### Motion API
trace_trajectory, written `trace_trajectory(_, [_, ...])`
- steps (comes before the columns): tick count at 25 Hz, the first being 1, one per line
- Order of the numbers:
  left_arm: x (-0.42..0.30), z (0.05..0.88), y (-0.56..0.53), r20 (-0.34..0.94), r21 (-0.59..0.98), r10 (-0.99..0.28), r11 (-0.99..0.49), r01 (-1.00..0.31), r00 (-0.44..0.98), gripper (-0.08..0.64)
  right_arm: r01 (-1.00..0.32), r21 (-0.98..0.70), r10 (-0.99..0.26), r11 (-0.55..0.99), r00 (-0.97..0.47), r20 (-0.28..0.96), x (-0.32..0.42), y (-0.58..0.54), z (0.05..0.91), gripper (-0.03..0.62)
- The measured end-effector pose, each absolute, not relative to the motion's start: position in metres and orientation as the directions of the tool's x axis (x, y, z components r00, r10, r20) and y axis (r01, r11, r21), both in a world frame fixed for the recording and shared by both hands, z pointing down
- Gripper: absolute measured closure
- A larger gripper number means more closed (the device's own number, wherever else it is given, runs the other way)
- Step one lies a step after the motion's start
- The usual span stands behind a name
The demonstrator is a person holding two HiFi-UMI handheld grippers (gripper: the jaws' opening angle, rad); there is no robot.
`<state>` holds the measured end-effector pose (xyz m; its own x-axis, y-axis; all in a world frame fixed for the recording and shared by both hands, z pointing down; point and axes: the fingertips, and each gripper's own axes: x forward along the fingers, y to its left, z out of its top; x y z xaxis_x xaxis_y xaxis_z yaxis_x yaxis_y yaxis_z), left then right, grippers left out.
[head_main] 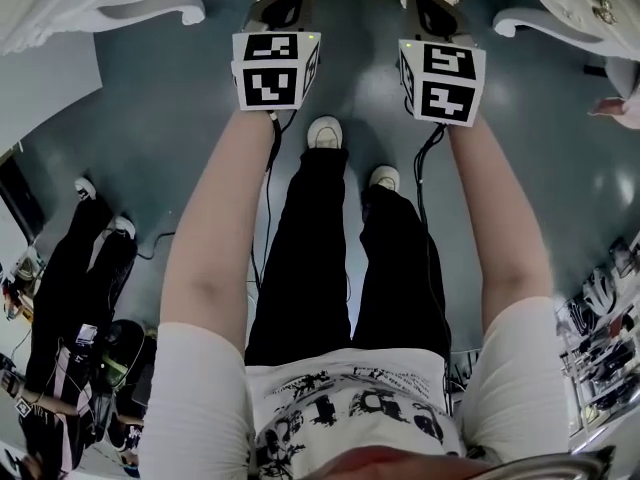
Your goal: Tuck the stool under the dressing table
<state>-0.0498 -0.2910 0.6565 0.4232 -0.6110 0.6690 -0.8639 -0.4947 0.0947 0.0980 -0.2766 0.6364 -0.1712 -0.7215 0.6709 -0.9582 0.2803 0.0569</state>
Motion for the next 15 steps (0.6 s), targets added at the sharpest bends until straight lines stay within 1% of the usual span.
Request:
trace_trajectory(5, [-0.037,0.596,-0.245,0.598,0.132,-0.643,-0.509,-0.85,0.478,0.54,-0.94,-0.024,-0.725,0.34,-0.279,0.629,0.076,-0.231,0.576,0.575])
trace_trajectory(11, [-0.019,0.483,-0.212,0.475,0.156,-0.695,-0.537,-0.829,0.539,0.54,-0.919,-0.12,-0.742,0.376,-0.376,0.555,0.062,-0.2,0.469,0.575])
trace_trajectory(13, [-0.015,0.445,-0.203,0.442,0.177,-0.693,-0.555,-0.813,0.57,0.54,-0.91,-0.151,-0.736,0.385,-0.402,0.545,0.06,-0.193,0.438,0.574])
trace_trajectory(15, [-0.012,0.406,-0.19,0.421,0.173,-0.681,-0.588,-0.79,0.599,0.54,-0.903,-0.143,-0.738,0.406,-0.416,0.531,0.058,-0.182,0.403,0.575])
